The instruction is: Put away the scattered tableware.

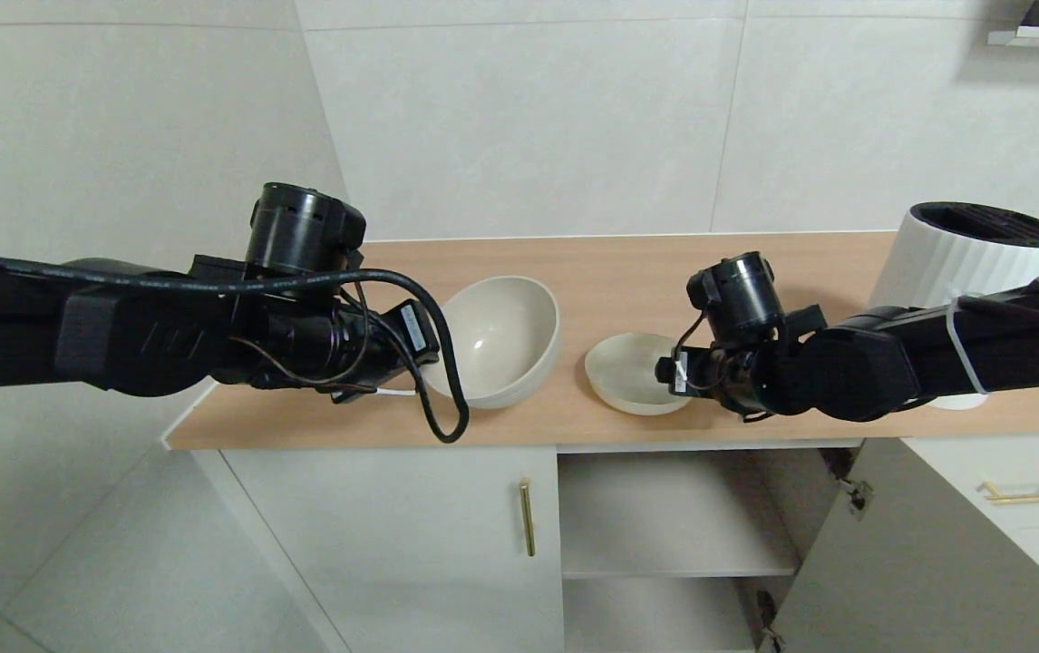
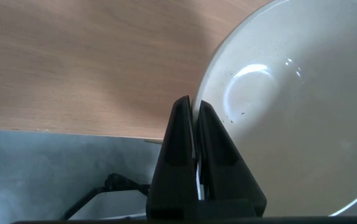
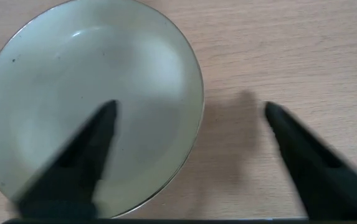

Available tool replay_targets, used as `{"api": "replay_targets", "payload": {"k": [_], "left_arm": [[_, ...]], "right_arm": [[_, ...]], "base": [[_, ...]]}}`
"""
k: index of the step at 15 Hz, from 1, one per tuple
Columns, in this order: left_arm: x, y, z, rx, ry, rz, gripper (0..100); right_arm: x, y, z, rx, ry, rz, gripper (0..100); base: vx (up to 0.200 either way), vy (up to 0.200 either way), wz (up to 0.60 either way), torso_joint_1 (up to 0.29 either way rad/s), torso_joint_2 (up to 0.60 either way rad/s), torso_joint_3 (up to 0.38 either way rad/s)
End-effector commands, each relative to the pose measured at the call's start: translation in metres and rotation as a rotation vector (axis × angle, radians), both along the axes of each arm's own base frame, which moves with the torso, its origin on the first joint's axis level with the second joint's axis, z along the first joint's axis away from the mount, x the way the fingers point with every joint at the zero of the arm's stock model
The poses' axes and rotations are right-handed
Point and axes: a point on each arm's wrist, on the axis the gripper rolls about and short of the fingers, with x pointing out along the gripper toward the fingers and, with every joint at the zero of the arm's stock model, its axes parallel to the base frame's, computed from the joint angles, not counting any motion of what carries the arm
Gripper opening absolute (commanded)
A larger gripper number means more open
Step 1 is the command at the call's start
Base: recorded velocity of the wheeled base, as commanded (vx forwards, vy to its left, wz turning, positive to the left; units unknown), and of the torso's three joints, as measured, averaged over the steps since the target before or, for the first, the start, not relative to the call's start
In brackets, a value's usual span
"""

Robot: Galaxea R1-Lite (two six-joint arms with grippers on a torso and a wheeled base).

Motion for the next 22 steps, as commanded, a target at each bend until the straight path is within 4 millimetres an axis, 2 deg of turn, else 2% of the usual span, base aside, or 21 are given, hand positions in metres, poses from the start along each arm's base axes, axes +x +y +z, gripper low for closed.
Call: {"api": "replay_targets", "payload": {"k": [1,7,11,12,14,16,19,20,22], "left_arm": [[0.0,0.0,0.001,-0.001,-0.001,0.0,0],[-0.001,0.0,0.001,-0.002,-0.003,0.0,0],[-0.009,0.004,0.007,0.001,-0.01,-0.003,0],[-0.016,0.007,0.011,0.01,-0.024,-0.013,0],[-0.035,0.014,0.019,0.044,-0.058,-0.043,0],[-0.055,0.022,0.025,0.067,-0.082,-0.062,0],[-0.083,0.033,0.027,0.098,-0.108,-0.105,0],[-0.1,0.036,0.031,0.085,-0.125,-0.139,0],[-0.119,0.041,0.034,0.069,-0.144,-0.166,0]], "right_arm": [[0.0,0.0,0.001,0.002,-0.001,0.001,0],[-0.001,0.0,0.002,0.005,-0.003,0.003,0],[-0.011,-0.007,0.02,0.038,-0.026,0.006,0],[-0.017,-0.014,0.029,0.059,-0.026,0.019,0],[-0.049,-0.031,0.057,0.138,-0.012,0.131,0],[-0.077,-0.045,0.077,0.179,0.013,0.209,0],[-0.104,-0.061,0.085,0.182,0.04,0.242,0],[-0.115,-0.067,0.085,0.183,0.041,0.247,0],[-0.13,-0.076,0.083,0.183,0.053,0.253,0]], "base": [[0.0,0.0,0.0,0.0,0.0,0.0],[0.0,0.0,0.0,0.0,0.0,0.0],[0.0,0.0,0.0,0.0,0.0,0.0],[0.0,0.0,0.0,0.0,0.0,0.0],[0.0,0.0,0.0,0.0,0.0,0.0],[0.0,0.0,0.0,0.0,0.0,0.0],[0.0,0.0,0.0,0.0,0.0,0.0],[0.0,0.0,0.0,0.0,0.0,0.0],[0.0,0.0,0.0,0.0,0.0,0.0]]}}
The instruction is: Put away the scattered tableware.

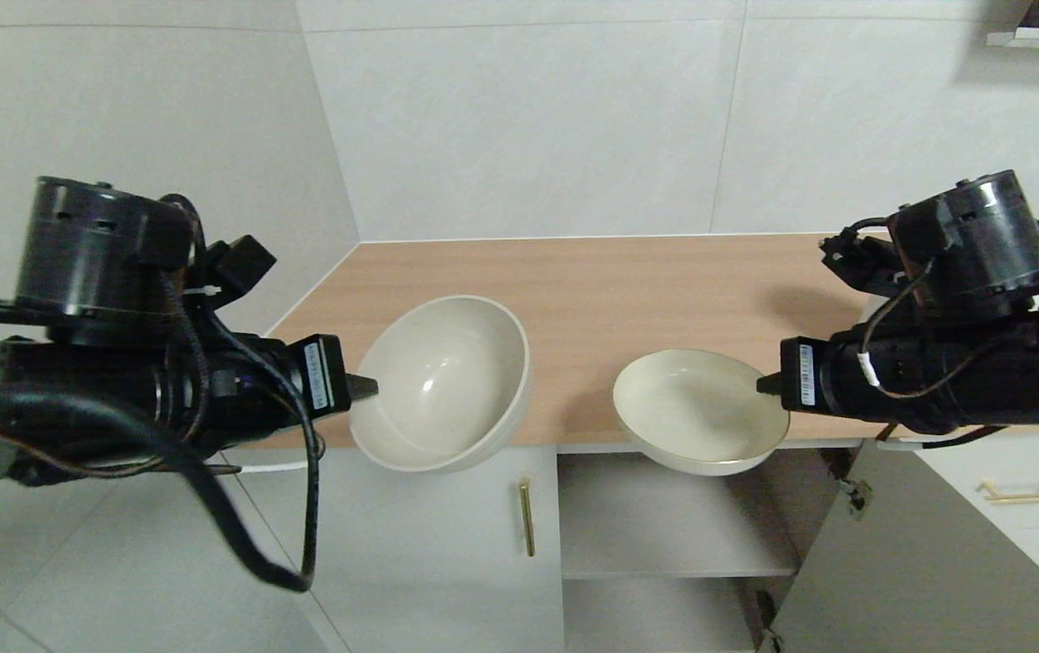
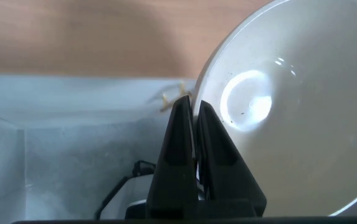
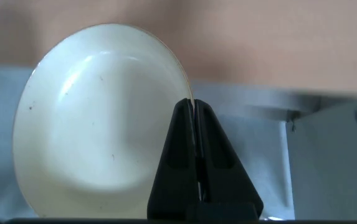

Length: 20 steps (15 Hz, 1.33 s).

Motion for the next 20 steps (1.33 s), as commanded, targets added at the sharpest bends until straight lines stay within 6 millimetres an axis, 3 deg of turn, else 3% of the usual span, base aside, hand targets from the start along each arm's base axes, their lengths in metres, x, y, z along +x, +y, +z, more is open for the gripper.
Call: {"api": "replay_targets", "payload": {"k": [1,6,11,20], "left_arm": [[-0.031,0.007,0.008,-0.025,-0.042,-0.033,0],[-0.032,0.003,-0.004,-0.005,0.001,-0.051,0],[-0.03,0.001,-0.007,0.002,0.014,-0.052,0],[-0.031,0.0,-0.01,0.012,0.02,-0.064,0]], "right_arm": [[-0.025,-0.016,0.009,0.017,-0.035,0.004,0],[-0.032,-0.029,-0.003,-0.02,-0.01,-0.016,0],[-0.03,-0.028,-0.01,-0.046,0.007,-0.012,0],[-0.022,-0.024,-0.019,-0.059,0.03,-0.015,0]], "base": [[0.0,0.0,0.0,0.0,0.0,0.0],[0.0,0.0,0.0,0.0,0.0,0.0],[-0.12,0.0,0.0,0.005,0.0,0.0],[0.0,0.0,0.0,0.0,0.0,0.0]]}}
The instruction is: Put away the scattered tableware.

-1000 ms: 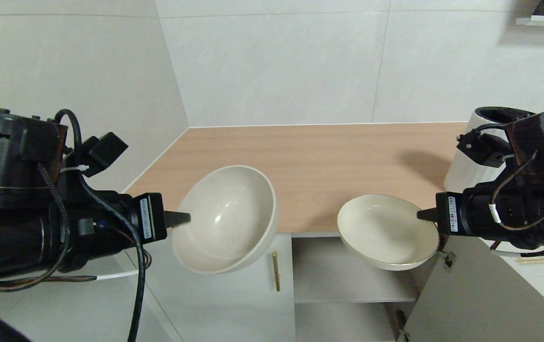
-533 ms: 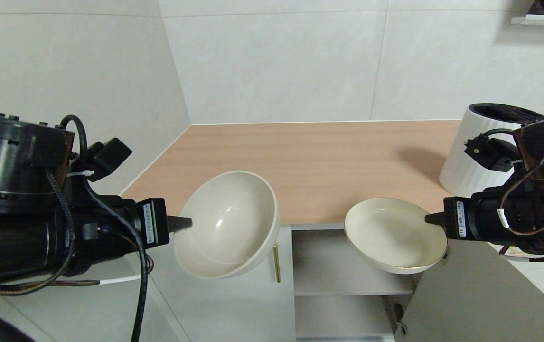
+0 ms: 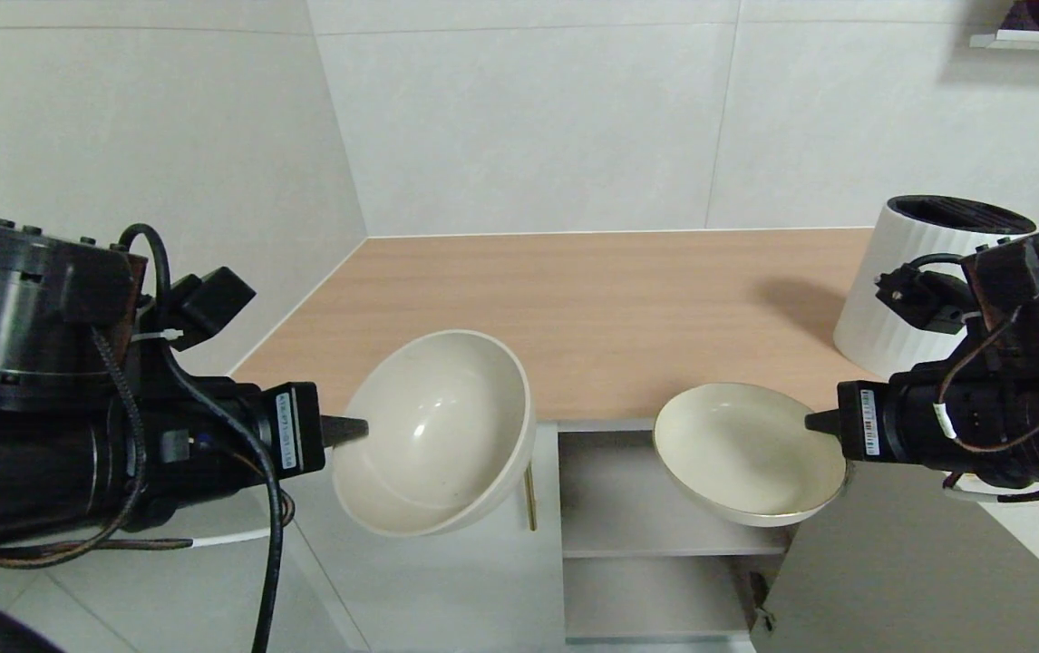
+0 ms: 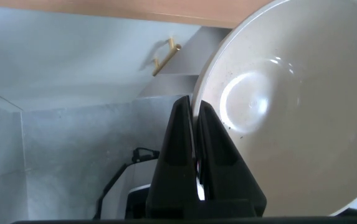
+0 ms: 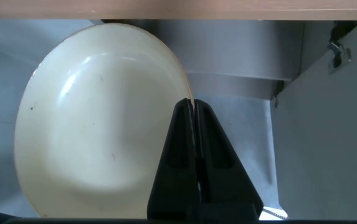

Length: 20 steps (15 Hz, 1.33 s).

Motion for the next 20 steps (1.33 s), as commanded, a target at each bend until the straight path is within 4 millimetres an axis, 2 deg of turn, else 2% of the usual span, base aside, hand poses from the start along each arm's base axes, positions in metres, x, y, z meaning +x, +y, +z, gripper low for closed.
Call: {"api": "replay_targets", "payload": {"k": [1,8,20], "left_arm": [[-0.0004,-0.0014,-0.002,0.007,0.005,-0.009,0],[-0.0011,-0.0021,-0.0045,0.019,0.01,-0.018,0],[-0.0012,-0.0021,-0.0049,0.023,0.009,-0.02,0]], "right_arm": [[0.0042,0.0021,-0.0051,-0.01,0.017,-0.001,0],[0.0064,0.003,-0.0087,-0.017,0.031,-0.003,0],[0.0081,0.0043,-0.0118,-0.023,0.042,-0.001,0]], "base": [[0.0,0.0,0.0,0.0,0.0,0.0],[0.0,0.0,0.0,-0.029,0.07,0.04],[0.0,0.0,0.0,-0.18,0.46,0.283]]}}
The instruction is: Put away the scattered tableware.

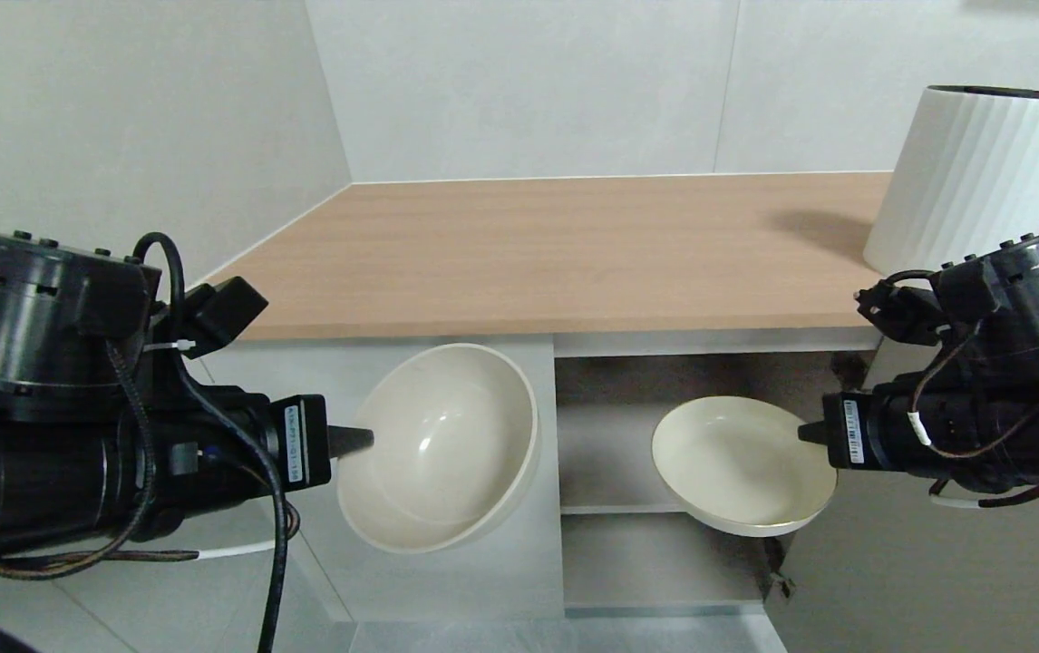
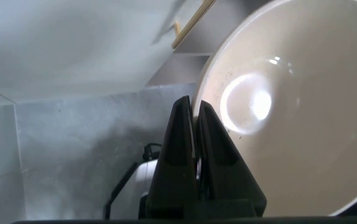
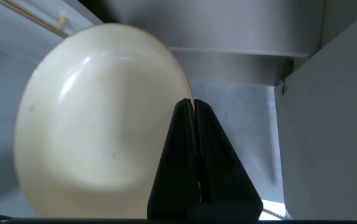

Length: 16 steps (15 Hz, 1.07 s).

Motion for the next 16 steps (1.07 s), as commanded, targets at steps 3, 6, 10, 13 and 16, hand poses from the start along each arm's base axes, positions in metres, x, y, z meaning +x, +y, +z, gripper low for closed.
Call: {"api": "replay_targets", "payload": {"k": [3,6,10,13,16], "left_arm": [[0.0,0.0,-0.001,0.001,0.003,-0.002,0],[0.0,0.0,-0.001,0.001,0.003,-0.002,0],[0.0,-0.001,-0.001,0.001,0.003,-0.008,0],[-0.002,-0.004,-0.001,0.0,0.006,-0.024,0],[0.001,-0.006,-0.004,0.006,0.019,-0.023,0]], "right_arm": [[0.001,0.001,-0.002,-0.006,0.008,-0.001,0],[0.002,0.001,-0.003,-0.006,0.01,0.001,0],[0.004,0.002,-0.005,-0.011,0.018,0.002,0],[0.018,0.01,-0.022,-0.042,0.067,-0.002,0],[0.046,0.025,-0.054,-0.041,0.079,-0.009,0]], "base": [[0.0,0.0,0.0,-0.137,0.45,0.326],[0.0,0.0,0.0,-0.093,0.43,0.323],[0.0,0.0,0.0,-0.023,0.12,0.088],[0.0,0.0,0.0,0.0,0.0,0.0],[0.0,0.0,0.0,0.0,0.0,0.0]]}}
